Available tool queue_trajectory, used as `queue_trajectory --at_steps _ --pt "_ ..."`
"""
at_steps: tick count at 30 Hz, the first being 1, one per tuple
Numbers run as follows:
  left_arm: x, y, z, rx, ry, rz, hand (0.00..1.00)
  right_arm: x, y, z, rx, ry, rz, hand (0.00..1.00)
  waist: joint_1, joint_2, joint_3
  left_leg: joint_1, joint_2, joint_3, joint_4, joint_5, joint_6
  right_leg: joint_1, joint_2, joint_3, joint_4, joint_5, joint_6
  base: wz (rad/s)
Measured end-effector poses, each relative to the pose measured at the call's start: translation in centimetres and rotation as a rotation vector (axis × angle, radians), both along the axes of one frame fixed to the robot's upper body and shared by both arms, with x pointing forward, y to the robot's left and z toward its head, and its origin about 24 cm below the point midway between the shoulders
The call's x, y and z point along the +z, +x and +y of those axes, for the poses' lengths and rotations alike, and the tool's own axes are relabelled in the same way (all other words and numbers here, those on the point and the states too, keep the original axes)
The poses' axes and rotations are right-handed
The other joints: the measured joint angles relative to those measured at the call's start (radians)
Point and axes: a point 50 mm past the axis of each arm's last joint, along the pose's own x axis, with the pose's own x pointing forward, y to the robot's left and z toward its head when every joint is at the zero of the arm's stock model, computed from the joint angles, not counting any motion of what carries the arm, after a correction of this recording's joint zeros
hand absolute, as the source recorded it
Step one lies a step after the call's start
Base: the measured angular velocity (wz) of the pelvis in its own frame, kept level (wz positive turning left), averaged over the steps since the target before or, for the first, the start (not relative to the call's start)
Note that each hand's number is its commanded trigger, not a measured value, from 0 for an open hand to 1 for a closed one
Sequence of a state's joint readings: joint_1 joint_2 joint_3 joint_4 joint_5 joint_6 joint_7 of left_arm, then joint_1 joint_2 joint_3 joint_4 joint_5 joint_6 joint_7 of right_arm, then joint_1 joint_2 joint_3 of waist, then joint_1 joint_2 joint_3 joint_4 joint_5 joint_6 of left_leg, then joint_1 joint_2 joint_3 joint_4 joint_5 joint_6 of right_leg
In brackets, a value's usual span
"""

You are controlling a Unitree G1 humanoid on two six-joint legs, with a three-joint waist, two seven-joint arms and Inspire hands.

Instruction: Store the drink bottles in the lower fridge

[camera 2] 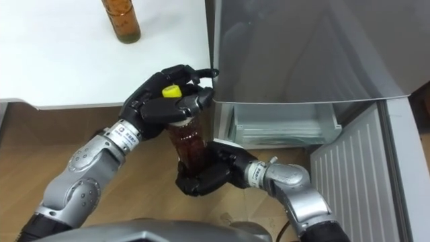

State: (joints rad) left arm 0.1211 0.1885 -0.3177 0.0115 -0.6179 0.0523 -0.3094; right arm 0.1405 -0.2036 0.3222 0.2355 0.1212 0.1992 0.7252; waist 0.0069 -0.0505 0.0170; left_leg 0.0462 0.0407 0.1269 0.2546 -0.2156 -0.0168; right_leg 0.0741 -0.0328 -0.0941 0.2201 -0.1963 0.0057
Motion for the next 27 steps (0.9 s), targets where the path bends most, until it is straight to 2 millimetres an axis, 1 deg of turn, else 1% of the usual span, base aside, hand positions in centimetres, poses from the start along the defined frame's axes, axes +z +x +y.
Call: queue_trajectory --at_steps 5,11,13,16,17,21,22,24,27 --pt "0.5 0.2 0.1 0.008 -0.006 -0.021 0.00 0.1 0.0 0.1 -0.006 0.019 0.003 1.00 -0.002 -0.008 -0.0031 0.000 0.000 0.002 -0.001 0.000 0.000 -0.002 0.000 0.001 -0.001 0.000 0.000 -0.01" --pt "2.0 0.6 0.3 0.016 -0.019 -0.091 0.00 0.4 0.2 0.6 -0.017 0.089 0.000 1.00 -0.002 -0.008 -0.0042 -0.001 0.000 -0.002 -0.001 0.000 0.000 0.002 0.000 -0.004 -0.001 0.000 0.000 0.01" --pt "2.2 0.8 0.3 0.013 -0.022 -0.106 0.00 0.4 0.2 0.6 -0.019 0.096 0.000 1.00 -0.001 -0.006 -0.0029 -0.001 0.000 -0.005 0.001 0.000 0.000 0.005 0.000 -0.008 -0.001 0.000 0.000 0.06" --pt "2.7 0.9 0.4 0.014 -0.027 -0.129 0.00 0.4 0.2 0.5 -0.017 0.092 0.000 1.00 -0.003 0.005 0.0044 -0.001 0.000 -0.011 0.003 -0.002 0.002 0.011 0.000 -0.015 -0.006 0.000 0.000 0.07" --pt "2.9 0.9 0.4 0.013 -0.029 -0.136 0.00 0.4 0.1 0.4 -0.015 0.091 0.001 1.00 -0.003 0.006 0.0051 -0.002 0.000 -0.012 0.003 -0.002 0.002 0.011 0.000 -0.015 -0.006 0.000 0.000 0.04" --pt "4.1 1.0 0.4 0.007 -0.036 -0.190 0.00 0.5 0.1 0.2 -0.009 0.101 0.002 1.00 -0.004 0.016 0.0007 -0.004 0.000 -0.017 0.000 -0.002 0.002 0.014 0.001 -0.016 -0.015 0.000 0.000 0.03" --pt "4.4 1.0 0.3 0.004 -0.037 -0.204 0.00 0.5 0.1 0.2 -0.010 0.101 0.002 1.00 -0.004 0.017 0.0005 -0.004 0.000 -0.018 0.000 -0.002 0.002 0.015 0.001 -0.017 -0.016 0.000 0.000 0.05" --pt "6.0 0.9 0.2 -0.010 -0.045 -0.271 0.00 0.6 0.2 0.1 -0.009 0.106 -0.005 1.00 -0.005 0.017 0.0003 -0.001 -0.001 -0.021 0.000 -0.002 0.001 0.021 0.000 -0.019 -0.017 0.000 0.000 0.04" --pt "6.7 0.9 0.4 -0.004 -0.049 -0.309 0.00 0.8 0.4 0.1 -0.008 0.118 -0.028 1.00 -0.005 0.018 -0.0001 0.012 -0.002 -0.021 -0.004 -0.002 0.001 0.032 0.000 -0.019 -0.018 0.000 0.000 0.00"
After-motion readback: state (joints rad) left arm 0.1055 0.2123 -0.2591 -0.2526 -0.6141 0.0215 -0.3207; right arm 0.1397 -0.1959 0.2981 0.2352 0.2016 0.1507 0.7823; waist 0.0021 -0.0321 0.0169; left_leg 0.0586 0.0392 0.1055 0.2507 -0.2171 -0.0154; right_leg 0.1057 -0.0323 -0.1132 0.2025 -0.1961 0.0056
